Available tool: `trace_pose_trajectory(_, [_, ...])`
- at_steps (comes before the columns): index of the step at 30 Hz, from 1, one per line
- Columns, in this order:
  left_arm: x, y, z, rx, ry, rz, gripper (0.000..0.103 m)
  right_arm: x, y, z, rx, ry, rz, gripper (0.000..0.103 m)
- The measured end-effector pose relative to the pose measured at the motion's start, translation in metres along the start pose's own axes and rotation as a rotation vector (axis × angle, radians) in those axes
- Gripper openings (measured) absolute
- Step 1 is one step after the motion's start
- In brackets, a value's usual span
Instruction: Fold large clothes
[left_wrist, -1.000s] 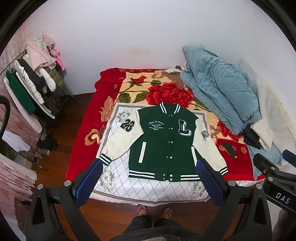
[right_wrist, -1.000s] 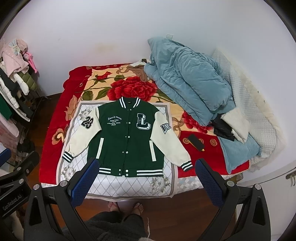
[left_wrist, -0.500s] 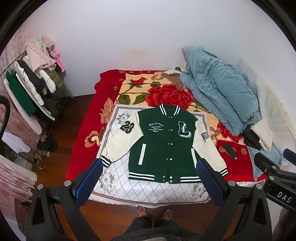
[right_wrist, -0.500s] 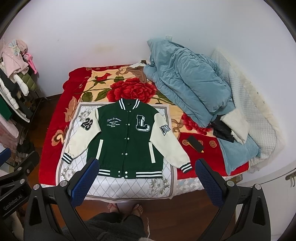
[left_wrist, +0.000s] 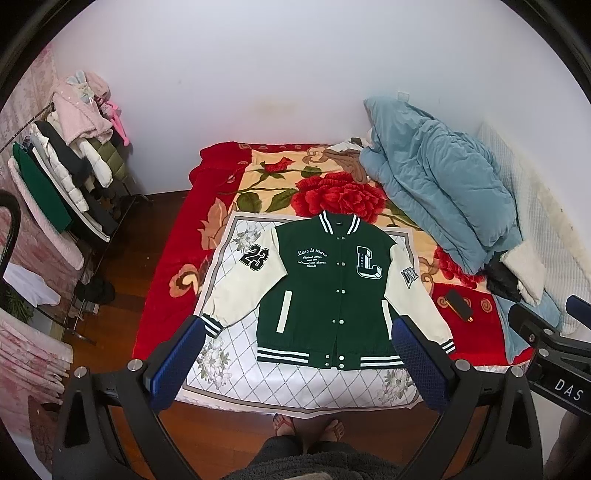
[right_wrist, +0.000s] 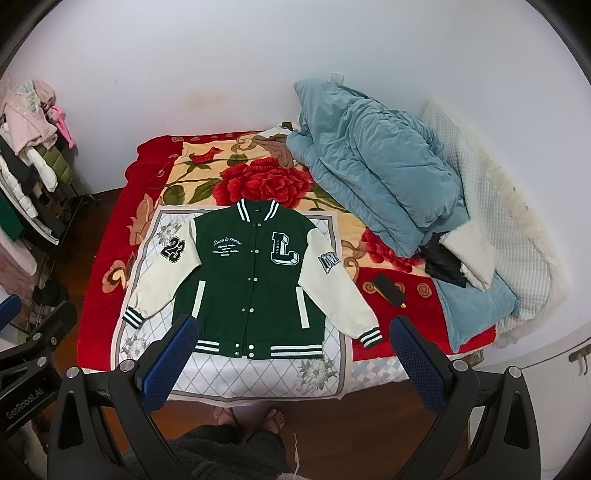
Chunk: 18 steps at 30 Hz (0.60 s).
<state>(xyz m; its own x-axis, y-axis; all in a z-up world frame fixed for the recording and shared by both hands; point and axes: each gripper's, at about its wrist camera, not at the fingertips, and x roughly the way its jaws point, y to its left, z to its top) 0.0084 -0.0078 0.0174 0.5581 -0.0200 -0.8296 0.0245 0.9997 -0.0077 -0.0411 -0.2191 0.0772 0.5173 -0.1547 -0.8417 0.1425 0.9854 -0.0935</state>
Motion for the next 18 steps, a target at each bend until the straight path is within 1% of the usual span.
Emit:
trace_pose_trajectory(8, [-0.0001,0.0008,-0.0006,0.0,-0.001,0.0,0.103,-0.0002,0.0018,-0.0022,-0.006,0.0,0.003,0.103])
trace_pose_trajectory(11, [0.0009,0.0011,0.0033,0.003,-0.003,-0.001,0.103,-0.0022,0.0026,0.0045,-0.01,0.0,0.003,0.103])
trace_pose_trajectory(15, [-0.0004,0.0022,-0.0003,-0.001,-0.004,0.0,0.103,-0.0029,0.0041,0.004,-0.01,0.001,0.004,0.103])
trace_pose_trajectory(18, [0.0008,0.0021,0.0049,-0.001,-0.009,0.0,0.103,-0.0028,0.0048,0.0036,-0.008,-0.001,0.003,0.103])
